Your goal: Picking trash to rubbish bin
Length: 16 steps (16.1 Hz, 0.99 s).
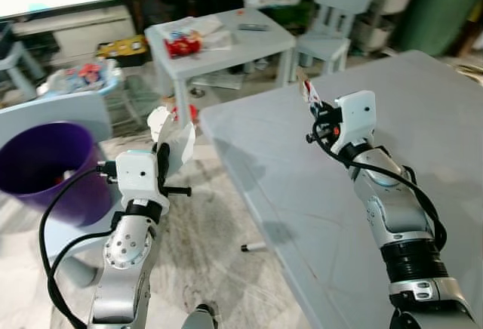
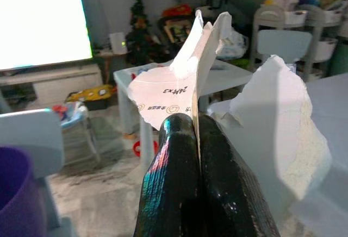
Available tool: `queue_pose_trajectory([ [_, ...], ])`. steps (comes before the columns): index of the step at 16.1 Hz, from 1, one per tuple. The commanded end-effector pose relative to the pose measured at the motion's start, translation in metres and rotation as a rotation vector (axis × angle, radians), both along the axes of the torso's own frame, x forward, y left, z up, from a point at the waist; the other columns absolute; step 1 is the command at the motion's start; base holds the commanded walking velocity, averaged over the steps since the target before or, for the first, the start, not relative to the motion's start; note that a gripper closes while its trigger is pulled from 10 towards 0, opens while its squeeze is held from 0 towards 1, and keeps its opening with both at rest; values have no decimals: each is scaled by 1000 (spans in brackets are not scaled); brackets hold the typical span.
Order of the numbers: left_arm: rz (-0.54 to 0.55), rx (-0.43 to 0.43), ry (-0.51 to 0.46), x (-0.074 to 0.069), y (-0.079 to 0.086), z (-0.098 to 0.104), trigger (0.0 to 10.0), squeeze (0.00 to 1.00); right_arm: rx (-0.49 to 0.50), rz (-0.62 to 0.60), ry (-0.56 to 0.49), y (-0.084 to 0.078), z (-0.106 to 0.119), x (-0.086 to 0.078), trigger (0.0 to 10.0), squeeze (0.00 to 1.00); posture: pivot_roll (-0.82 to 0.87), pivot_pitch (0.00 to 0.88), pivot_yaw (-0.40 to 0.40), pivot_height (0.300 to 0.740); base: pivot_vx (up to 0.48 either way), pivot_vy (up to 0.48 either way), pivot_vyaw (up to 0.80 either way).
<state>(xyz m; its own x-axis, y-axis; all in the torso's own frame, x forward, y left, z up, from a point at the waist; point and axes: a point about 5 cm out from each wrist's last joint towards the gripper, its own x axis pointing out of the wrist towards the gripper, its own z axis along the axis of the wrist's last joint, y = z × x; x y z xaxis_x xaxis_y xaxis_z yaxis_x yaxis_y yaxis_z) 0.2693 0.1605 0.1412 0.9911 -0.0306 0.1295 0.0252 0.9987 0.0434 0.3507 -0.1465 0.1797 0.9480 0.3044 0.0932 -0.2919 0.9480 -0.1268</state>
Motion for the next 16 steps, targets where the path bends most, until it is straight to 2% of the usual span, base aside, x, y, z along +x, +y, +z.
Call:
queue_pose_trajectory([
  [1, -8, -4, 11, 2, 0, 0, 0, 0, 3, 22, -3, 4, 2, -2, 0, 0, 172, 74, -34, 740, 0, 0, 800],
  [8, -29, -29, 35, 0, -6, -5, 0, 0, 15, 61, 6, 11, 2, -5, 0, 0, 171, 81, -37, 740, 0, 0, 800],
  [16, -37, -42, 48, -1, -6, -6, 0, 0, 33, 76, 18, 13, 2, -5, 0, 0, 168, 92, -39, 740, 0, 0, 0],
])
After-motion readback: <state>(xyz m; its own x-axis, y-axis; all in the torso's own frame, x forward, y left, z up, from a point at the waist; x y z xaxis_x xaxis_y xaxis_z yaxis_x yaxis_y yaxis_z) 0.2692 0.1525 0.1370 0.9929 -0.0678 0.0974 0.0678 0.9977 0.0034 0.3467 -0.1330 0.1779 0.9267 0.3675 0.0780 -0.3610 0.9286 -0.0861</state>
